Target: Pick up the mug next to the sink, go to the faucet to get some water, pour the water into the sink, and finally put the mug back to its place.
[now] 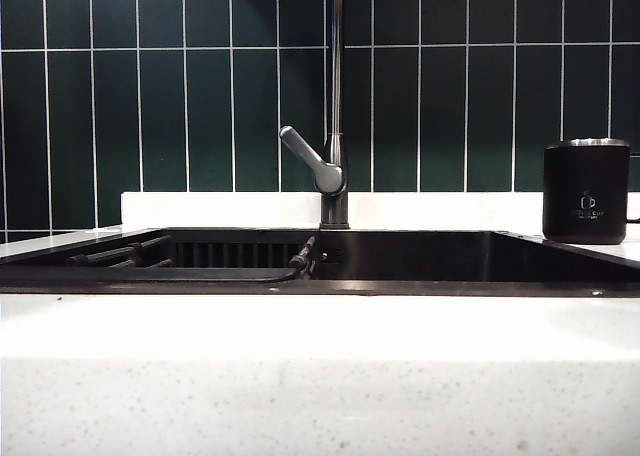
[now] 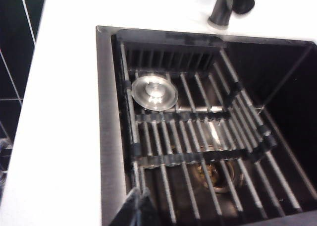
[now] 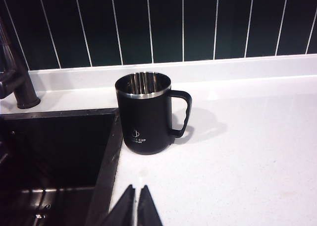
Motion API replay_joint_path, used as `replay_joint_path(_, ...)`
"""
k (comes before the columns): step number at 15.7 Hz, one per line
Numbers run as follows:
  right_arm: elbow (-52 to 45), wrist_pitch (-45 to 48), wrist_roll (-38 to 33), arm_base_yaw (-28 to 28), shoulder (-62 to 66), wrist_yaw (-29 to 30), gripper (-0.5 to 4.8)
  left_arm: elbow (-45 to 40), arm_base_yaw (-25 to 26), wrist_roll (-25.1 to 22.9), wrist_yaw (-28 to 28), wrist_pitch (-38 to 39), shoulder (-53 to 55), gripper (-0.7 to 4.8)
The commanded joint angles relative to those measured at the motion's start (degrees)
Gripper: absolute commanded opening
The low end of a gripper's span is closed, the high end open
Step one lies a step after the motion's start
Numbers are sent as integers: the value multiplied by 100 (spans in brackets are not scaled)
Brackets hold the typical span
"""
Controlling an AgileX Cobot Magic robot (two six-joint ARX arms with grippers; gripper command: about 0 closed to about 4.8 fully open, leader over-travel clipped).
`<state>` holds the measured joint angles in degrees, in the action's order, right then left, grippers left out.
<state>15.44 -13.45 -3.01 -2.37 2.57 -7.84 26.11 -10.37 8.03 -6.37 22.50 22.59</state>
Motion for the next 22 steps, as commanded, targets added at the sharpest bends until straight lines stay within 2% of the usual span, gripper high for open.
replay_joint_path(1,20,-155,4,-7,-177,4,41,7,-7,234,-7,-2,20,-6)
replay_joint_path(2,20,-179,2,-7,-223,24,41,7,-7,343,0,-83,20,-6)
replay_joint_path(3,22,-221,2,-7,-271,94,41,-11,-7,258,24,-236,22,-6)
replay_joint_path(6,20,-304,4,-7,-269,155,40,-264,-9,-308,120,-990,-90,-6)
replay_joint_path(7,20,-334,4,-7,-269,153,40,-398,-7,-313,116,-1244,-184,-6)
replay_joint_path(12,-17,-330,4,-9,-269,190,16,-1034,-4,-348,125,-1445,-1038,-6)
replay_joint_path(19,-529,52,7,-15,-269,684,-1,-1873,-4,-354,164,-1659,-1812,-6)
replay_joint_path(20,-625,146,9,-17,-269,938,-1,-1985,-4,-352,162,-1751,-1843,-6)
replay_joint_path(22,-789,170,11,-44,-269,1036,-2,-2212,-4,-352,133,-2114,-1853,-6)
